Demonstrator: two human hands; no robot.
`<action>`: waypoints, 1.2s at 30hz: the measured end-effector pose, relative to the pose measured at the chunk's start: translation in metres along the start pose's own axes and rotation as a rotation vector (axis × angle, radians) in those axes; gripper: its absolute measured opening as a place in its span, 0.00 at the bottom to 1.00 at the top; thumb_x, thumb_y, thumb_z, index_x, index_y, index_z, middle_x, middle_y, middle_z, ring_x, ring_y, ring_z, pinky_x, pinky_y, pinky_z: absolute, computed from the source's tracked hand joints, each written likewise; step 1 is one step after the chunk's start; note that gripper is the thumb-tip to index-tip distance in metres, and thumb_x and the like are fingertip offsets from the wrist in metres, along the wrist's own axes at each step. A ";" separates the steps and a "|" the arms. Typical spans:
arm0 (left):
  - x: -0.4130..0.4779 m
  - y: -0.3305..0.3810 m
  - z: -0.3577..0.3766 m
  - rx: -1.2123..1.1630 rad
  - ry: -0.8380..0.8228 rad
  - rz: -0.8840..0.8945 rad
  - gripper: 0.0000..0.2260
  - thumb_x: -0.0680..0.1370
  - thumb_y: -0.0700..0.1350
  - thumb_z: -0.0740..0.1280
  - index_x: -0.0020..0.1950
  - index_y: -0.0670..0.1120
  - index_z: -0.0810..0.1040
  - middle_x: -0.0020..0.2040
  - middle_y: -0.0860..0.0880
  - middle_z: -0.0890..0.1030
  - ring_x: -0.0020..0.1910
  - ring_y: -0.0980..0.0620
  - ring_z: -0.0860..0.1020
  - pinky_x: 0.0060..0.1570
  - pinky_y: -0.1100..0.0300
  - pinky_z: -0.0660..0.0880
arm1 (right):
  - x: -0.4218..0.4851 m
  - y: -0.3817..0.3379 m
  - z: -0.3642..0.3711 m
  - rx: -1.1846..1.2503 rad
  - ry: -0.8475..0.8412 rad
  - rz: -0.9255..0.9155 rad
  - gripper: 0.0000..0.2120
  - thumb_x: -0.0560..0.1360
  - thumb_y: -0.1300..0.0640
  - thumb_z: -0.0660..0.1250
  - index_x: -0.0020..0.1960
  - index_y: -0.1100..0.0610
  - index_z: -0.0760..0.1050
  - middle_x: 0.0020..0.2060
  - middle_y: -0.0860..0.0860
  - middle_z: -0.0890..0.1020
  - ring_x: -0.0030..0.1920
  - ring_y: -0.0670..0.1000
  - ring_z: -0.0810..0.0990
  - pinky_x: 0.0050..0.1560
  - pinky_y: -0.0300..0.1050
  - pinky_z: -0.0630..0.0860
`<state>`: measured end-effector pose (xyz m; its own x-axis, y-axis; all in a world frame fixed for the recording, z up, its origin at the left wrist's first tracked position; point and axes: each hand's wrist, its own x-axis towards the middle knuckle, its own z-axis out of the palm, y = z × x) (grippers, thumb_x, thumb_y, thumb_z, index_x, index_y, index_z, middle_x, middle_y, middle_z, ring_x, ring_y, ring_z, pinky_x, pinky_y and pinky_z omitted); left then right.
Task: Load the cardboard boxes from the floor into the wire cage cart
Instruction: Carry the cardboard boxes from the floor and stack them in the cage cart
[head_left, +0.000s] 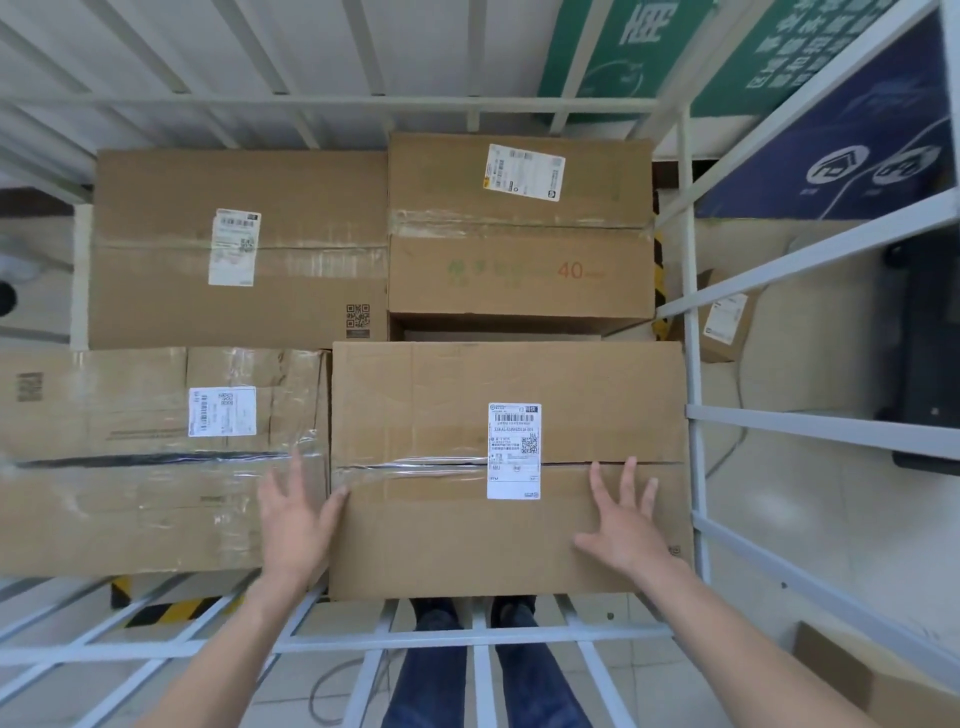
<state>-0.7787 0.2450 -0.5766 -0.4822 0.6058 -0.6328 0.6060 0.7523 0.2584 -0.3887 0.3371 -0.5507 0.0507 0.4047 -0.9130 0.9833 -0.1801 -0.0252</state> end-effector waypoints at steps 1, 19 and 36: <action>0.011 -0.011 -0.008 0.021 -0.016 -0.048 0.46 0.69 0.73 0.62 0.80 0.58 0.45 0.80 0.42 0.47 0.78 0.39 0.45 0.73 0.36 0.50 | 0.001 0.001 0.001 0.002 0.002 -0.002 0.50 0.74 0.45 0.68 0.77 0.39 0.30 0.67 0.49 0.18 0.73 0.66 0.25 0.66 0.58 0.71; 0.101 -0.057 -0.002 0.046 -0.225 -0.167 0.44 0.68 0.79 0.46 0.78 0.61 0.39 0.78 0.41 0.32 0.76 0.33 0.34 0.71 0.33 0.43 | 0.008 -0.009 0.044 0.031 0.327 0.024 0.43 0.77 0.42 0.61 0.80 0.44 0.36 0.78 0.52 0.32 0.77 0.66 0.33 0.72 0.65 0.61; -0.158 0.108 -0.087 0.009 -0.080 0.200 0.33 0.75 0.73 0.44 0.79 0.63 0.45 0.81 0.53 0.43 0.78 0.51 0.37 0.73 0.35 0.43 | -0.182 -0.052 -0.036 0.126 0.347 -0.289 0.37 0.80 0.47 0.59 0.81 0.46 0.41 0.80 0.51 0.39 0.78 0.61 0.36 0.77 0.62 0.51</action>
<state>-0.6916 0.2531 -0.3854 -0.3005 0.7199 -0.6257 0.6904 0.6168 0.3780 -0.4427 0.3048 -0.3683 -0.1452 0.7265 -0.6716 0.9382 -0.1145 -0.3267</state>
